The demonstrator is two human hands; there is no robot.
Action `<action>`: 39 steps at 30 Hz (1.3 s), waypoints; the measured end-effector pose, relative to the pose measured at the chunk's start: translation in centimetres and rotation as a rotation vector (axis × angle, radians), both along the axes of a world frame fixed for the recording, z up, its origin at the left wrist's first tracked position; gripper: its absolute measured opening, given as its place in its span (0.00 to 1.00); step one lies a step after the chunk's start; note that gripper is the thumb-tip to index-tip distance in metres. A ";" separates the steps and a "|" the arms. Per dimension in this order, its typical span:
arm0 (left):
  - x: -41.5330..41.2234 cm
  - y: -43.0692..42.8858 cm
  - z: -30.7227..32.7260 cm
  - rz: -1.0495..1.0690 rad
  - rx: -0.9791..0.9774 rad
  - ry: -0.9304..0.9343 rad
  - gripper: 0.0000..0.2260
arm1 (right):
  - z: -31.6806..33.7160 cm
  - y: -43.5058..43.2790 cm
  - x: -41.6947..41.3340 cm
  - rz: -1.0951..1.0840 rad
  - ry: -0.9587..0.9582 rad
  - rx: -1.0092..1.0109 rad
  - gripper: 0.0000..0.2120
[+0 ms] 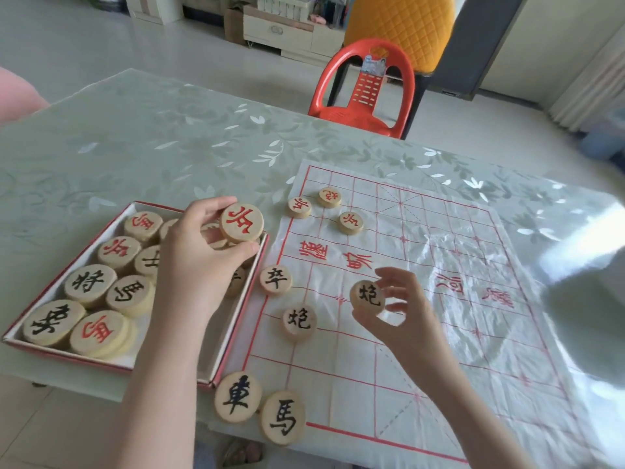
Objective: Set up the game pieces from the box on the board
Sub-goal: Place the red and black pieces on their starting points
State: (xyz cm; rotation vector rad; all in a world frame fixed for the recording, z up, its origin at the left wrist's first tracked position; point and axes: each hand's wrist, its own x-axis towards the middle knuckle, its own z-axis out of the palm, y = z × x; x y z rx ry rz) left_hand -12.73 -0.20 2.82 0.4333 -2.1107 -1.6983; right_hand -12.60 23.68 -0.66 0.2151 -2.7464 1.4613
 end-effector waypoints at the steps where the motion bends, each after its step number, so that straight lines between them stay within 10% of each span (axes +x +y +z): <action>1: 0.0 0.7 0.2 -0.021 -0.006 -0.001 0.25 | -0.1 1.0 0.5 -0.018 -0.010 0.006 0.24; 34: -1.6 22.5 -2.1 -0.529 -0.250 -0.134 0.22 | -1.8 19.6 5.3 -0.401 -0.105 0.257 0.23; 39: -1.5 23.4 -2.2 -0.554 -0.280 -0.103 0.22 | 0.6 17.6 4.1 -0.354 -0.084 -0.042 0.12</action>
